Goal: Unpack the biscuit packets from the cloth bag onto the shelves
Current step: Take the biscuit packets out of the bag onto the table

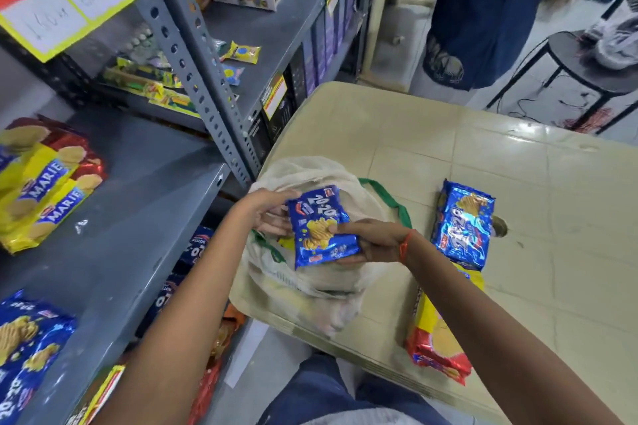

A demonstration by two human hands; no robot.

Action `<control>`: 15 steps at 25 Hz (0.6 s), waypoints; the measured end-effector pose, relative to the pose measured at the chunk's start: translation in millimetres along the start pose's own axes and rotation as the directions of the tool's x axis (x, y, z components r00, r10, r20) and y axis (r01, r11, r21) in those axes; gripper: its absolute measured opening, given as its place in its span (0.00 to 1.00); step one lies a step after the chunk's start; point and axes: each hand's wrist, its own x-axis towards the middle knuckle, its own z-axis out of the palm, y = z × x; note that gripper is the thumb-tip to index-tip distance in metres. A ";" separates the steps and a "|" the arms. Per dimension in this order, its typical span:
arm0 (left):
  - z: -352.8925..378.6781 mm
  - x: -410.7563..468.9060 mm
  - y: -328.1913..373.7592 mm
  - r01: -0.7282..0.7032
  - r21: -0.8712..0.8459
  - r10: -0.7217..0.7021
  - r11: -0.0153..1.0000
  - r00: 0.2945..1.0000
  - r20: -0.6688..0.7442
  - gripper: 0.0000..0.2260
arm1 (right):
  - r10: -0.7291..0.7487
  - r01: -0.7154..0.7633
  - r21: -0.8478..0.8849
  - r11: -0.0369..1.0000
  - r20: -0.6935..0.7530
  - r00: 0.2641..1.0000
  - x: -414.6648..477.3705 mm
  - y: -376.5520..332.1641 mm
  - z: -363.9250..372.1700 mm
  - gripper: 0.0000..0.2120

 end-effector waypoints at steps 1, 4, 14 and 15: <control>10.7 -11.9 -0.2 -0.033 0.025 0.032 0.999 0.998 0.056 0.21 | -0.020 0.020 0.001 1.000 0.019 1.000 -9.4 3.9 -6.8 0.06; 56.9 -43.0 -11.4 -0.234 0.090 0.222 0.968 0.967 0.127 0.13 | -0.063 0.064 -0.014 0.998 0.063 0.996 -37.3 18.2 -32.5 0.10; 273.2 -39.6 10.2 -0.416 -0.104 0.427 0.903 0.893 0.141 0.26 | -0.436 0.479 -0.136 0.867 -0.673 0.598 -141.6 88.6 -165.4 0.29; 297.4 -31.4 12.3 -0.424 -0.121 0.438 0.897 0.889 0.134 0.22 | -0.445 0.490 -0.173 0.854 -0.730 0.518 -148.5 94.2 -178.8 0.25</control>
